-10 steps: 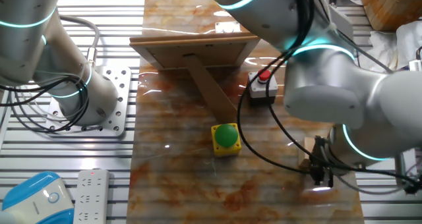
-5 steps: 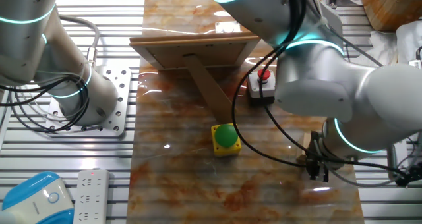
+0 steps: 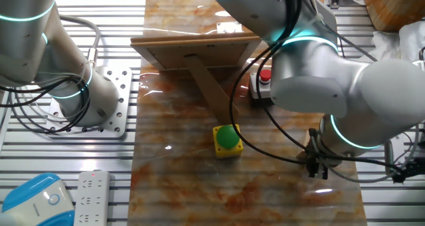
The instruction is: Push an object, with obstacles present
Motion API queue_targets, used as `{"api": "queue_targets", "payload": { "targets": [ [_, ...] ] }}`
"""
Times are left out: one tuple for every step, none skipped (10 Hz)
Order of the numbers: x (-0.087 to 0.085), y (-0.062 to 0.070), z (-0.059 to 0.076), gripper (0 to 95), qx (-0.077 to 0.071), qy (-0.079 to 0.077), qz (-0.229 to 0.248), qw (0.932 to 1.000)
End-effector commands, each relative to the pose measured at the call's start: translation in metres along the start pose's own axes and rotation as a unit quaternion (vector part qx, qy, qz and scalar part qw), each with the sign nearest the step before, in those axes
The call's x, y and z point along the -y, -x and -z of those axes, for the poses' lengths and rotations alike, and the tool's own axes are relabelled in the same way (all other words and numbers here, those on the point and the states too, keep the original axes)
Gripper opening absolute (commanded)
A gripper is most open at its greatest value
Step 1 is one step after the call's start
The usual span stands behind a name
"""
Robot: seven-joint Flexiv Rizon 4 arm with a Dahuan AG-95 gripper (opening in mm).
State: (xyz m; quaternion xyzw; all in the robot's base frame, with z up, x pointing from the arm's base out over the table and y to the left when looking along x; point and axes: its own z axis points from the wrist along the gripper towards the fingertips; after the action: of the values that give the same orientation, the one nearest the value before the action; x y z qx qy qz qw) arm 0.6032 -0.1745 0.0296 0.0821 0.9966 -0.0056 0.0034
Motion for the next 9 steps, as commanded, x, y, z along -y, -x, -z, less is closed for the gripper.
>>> {"api": "queue_targets", "payload": {
  "targets": [
    [0.0, -0.002, -0.001, 0.0, 0.001, -0.002, 0.0, 1.0],
    [-0.001, -0.003, -0.001, 0.0, 0.004, -0.002, -0.001, 1.0],
    [-0.002, -0.003, -0.001, 0.0, 0.005, -0.002, -0.002, 1.0],
    [-0.003, -0.004, -0.001, 0.0, 0.006, -0.003, -0.003, 1.0],
    [-0.002, -0.003, -0.001, 0.0, 0.004, -0.003, -0.001, 1.0],
    [0.0, -0.001, -0.001, 0.0, 0.001, -0.005, 0.003, 1.0],
    [0.005, 0.001, -0.002, 0.0, 0.0, -0.001, 0.008, 1.0],
    [0.007, 0.003, -0.002, 0.0, -0.002, -0.003, 0.011, 0.9999],
    [0.01, 0.004, -0.003, 0.0, -0.003, -0.003, 0.014, 0.9999]
  ]
}}
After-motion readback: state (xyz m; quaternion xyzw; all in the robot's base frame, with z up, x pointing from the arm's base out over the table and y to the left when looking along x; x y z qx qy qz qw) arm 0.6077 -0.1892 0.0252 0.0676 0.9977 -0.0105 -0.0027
